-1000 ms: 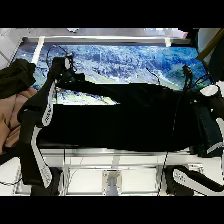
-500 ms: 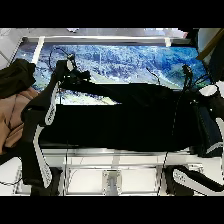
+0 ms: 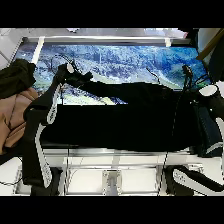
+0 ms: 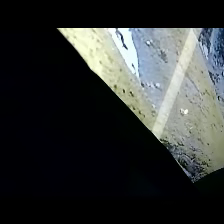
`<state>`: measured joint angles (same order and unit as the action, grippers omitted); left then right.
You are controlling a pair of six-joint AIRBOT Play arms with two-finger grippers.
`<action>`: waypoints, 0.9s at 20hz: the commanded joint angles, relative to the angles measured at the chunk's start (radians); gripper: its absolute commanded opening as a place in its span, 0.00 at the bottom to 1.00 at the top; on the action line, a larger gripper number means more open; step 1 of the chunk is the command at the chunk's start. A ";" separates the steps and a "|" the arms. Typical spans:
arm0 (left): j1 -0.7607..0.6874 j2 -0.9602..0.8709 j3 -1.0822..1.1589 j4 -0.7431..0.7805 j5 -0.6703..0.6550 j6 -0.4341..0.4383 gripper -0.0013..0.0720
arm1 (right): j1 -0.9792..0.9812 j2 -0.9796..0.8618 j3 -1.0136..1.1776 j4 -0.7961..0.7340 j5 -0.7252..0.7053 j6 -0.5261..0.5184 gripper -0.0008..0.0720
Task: Fold the clothes and pants, and hang the long-sleeved shirts on hangers.
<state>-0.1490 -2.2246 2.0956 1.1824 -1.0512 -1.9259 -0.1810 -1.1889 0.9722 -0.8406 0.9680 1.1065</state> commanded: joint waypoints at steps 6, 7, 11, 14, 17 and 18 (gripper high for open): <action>0.033 0.135 0.001 0.189 -0.126 0.086 0.02 | 0.001 0.000 0.000 -0.007 0.019 0.000 0.54; 0.038 0.167 0.001 0.267 -0.171 0.086 0.02 | 0.001 0.000 0.000 -0.007 0.024 0.000 0.54; 0.047 0.306 -0.053 0.556 -0.328 0.100 0.02 | 0.001 0.000 0.000 -0.006 0.048 0.000 0.54; 0.063 0.388 -0.181 0.661 -0.292 0.087 0.02 | 0.001 0.000 0.000 -0.006 0.067 0.000 0.54; 0.118 0.375 -0.188 0.631 -0.193 0.013 0.32 | 0.001 0.000 0.000 -0.005 0.061 0.000 0.54; 0.144 0.366 -0.187 0.598 -0.162 0.002 0.85 | 0.001 0.000 0.000 -0.005 0.061 0.000 0.54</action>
<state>-0.0521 -1.8664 1.9327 1.7721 -1.2861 -1.8801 -0.1810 -1.1889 0.9722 -0.8471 1.0252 1.1065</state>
